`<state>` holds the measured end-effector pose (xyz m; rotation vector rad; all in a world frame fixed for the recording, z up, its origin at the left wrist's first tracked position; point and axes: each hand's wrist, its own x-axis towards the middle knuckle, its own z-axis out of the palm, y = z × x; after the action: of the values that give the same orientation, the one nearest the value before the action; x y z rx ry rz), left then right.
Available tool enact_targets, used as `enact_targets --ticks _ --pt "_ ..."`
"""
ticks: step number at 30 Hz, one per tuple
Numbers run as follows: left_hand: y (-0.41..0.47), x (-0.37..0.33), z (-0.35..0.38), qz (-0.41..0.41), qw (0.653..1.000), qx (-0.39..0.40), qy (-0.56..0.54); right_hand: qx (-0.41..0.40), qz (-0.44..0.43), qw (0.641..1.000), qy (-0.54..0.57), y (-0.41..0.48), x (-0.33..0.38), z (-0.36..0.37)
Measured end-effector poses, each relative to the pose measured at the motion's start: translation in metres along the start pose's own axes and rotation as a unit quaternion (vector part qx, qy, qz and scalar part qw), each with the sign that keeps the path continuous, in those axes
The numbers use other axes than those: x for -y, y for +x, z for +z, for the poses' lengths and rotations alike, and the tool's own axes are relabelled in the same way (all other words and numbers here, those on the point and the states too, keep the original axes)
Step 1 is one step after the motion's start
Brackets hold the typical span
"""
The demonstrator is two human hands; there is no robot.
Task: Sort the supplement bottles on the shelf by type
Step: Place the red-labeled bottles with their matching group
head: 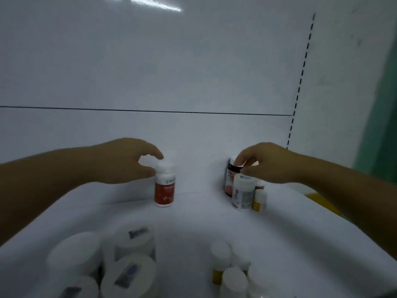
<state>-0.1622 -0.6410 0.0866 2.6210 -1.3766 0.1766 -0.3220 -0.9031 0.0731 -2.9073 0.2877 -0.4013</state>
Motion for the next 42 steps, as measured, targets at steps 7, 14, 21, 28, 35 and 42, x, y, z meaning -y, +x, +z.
enact_targets --ticks 7,14,21,28,35,42 --pt "0.065 0.008 0.047 -0.083 0.996 0.029 0.010 0.075 -0.001 0.993 -0.090 0.019 -0.048 0.045" --pt "0.085 0.008 0.068 -0.137 0.988 -0.044 -0.055 -0.013 -0.011 0.994 -0.112 0.030 -0.055 0.063" --pt "0.075 0.002 0.055 -0.135 0.971 -0.054 -0.191 -0.054 -0.047 0.997 -0.036 0.029 -0.047 0.062" --pt "-0.005 -0.013 -0.013 -0.043 0.909 -0.115 -0.398 0.053 -0.081 0.854 0.511 0.036 0.026 0.033" --pt "-0.083 0.001 -0.035 -0.063 0.889 -0.209 -0.403 0.173 -0.185 0.760 0.598 0.057 0.111 0.039" --pt "-0.125 0.029 -0.050 -0.112 0.876 -0.276 -0.380 0.184 -0.242 0.753 0.583 0.077 0.156 0.048"
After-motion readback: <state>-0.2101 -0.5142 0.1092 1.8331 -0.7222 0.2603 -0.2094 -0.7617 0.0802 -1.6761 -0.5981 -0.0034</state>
